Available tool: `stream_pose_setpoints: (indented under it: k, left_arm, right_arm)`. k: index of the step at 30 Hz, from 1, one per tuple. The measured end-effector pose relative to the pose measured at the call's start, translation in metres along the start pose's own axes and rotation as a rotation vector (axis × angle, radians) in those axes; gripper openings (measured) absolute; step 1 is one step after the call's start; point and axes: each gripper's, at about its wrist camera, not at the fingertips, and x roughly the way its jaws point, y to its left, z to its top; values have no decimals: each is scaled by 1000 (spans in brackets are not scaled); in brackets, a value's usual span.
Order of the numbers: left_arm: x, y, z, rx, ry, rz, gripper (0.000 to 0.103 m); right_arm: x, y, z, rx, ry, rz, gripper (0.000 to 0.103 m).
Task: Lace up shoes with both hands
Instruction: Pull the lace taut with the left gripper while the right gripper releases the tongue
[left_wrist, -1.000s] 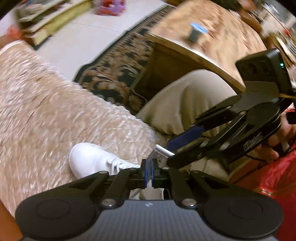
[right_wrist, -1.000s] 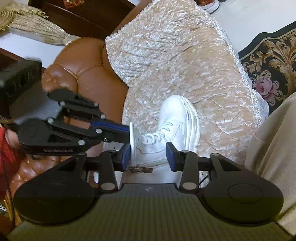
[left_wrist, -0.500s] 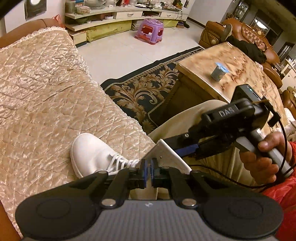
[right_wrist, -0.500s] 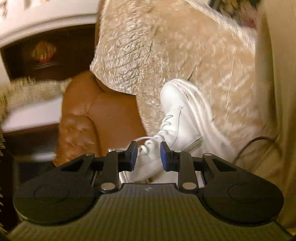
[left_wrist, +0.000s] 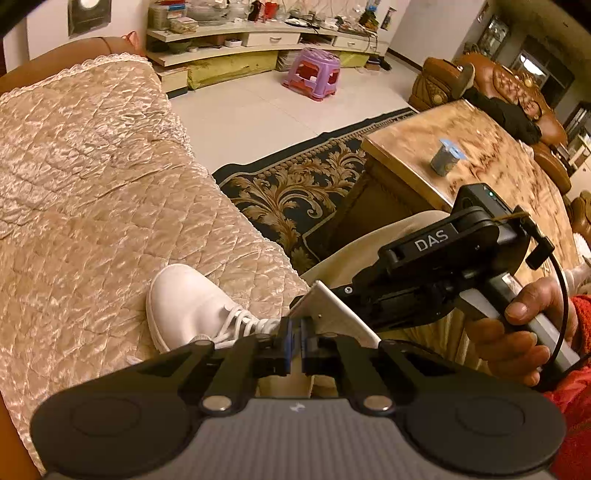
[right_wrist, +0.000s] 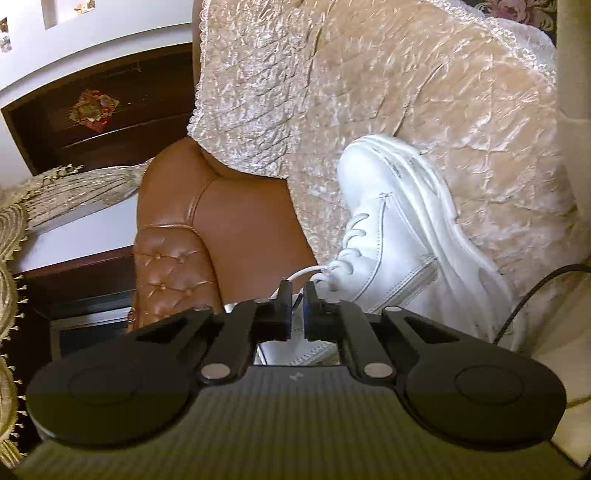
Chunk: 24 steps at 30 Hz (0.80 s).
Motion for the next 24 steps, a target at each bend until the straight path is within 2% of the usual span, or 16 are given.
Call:
stream_pose_setpoints:
  k: [3,4,5,7,8,9,10,11,12,13,16,18,20,22,24]
  left_arm:
    - [-1,-1,-1,-8,-5,10,4]
    - [-1,-2,-1,-8,-5,16,11]
    - [-2,-2,-1,-14,-9,20,24]
    - [-6,0,-1,-38,-24,21,40]
    - [-8,2,-1,-54,-36,9,45]
    - [-11,3,-1,-71,-47,-4,47]
    - [-14,3,0,-74,-50,4,47]
    - [-16,4,-1,-67,-52,13,48]
    - [-19,5,-1,-65,-57,17,49]
    - [-21,6,-2,-62,-61,22,50]
    - [-27,10,-3,-68,-76,15,50]
    - [-28,11,-4,-62,-70,3,50]
    - [-27,9,-6,-38,-54,-8,50]
    - [-25,5,-9,-3,-30,-1,50]
    - [-22,1,-12,13,-21,-4,50]
  right_arm:
    - [0,3,-2,-25,-6,-7,6]
    - [-1,9,-4,-78,-16,-31,6]
    - [-1,25,-11,-219,-36,-93,6]
    - [-1,59,-26,-514,-77,-225,6]
    - [2,71,-36,-643,-99,-291,6]
    - [5,81,-50,-785,-140,-372,6]
    - [9,91,-64,-929,-183,-454,1]
    - [12,98,-78,-1071,-244,-544,1]
    - [14,100,-87,-1172,-284,-609,1]
    - [12,100,-88,-1203,-301,-634,1]
    - [-6,101,-69,-1085,-280,-587,2]
    - [-24,93,-45,-836,-250,-431,4]
    - [-31,69,-19,-524,-162,-256,6]
    - [-27,47,-9,-345,-109,-156,15]
    - [-20,34,-6,-238,-66,-81,19]
